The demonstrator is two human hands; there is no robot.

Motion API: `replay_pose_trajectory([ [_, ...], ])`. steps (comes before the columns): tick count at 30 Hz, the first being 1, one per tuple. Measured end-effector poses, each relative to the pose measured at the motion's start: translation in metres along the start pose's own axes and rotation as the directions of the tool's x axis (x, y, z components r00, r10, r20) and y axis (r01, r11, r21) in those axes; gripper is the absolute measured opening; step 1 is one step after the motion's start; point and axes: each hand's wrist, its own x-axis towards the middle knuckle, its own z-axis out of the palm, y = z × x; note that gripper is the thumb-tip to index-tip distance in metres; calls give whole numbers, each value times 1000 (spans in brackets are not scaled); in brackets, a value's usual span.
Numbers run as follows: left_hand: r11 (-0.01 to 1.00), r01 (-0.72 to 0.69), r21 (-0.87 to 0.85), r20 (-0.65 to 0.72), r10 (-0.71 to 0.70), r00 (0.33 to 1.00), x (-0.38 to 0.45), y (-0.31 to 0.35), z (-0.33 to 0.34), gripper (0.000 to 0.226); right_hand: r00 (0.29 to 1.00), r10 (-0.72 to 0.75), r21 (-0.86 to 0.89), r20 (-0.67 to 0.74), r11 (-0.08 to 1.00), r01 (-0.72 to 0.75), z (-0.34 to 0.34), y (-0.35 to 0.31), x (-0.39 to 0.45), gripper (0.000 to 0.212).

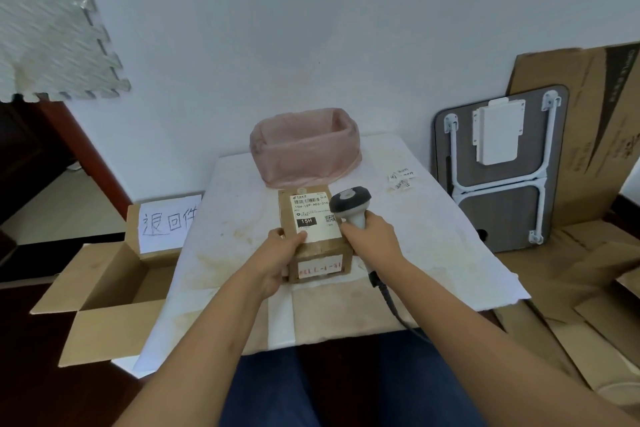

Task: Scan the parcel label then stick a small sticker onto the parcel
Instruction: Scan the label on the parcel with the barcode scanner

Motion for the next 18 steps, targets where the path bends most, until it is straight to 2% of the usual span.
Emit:
replay_pose_trajectory([
  [4, 992, 71, -103, 68, -64, 996, -5, 9, -16, 63, 1000, 2, 49, -2, 999, -2, -8, -2, 0, 23],
  [7, 979, -30, -203, 76, 46, 996, -1, 8, -20, 77, 1000, 1, 143, 4, 990, -1, -16, -5, 2, 33],
  [13, 928, -246, -279, 84, 279, 957, 9, 4, -8, 89, 997, -26, 248, -70, 968, 42, -43, -28, 0, 12],
  [18, 910, -319, -264, 130, 362, 923, 21, -4, 3, 96, 991, -88, 235, -100, 966, 110, -58, -42, -13, 16],
])
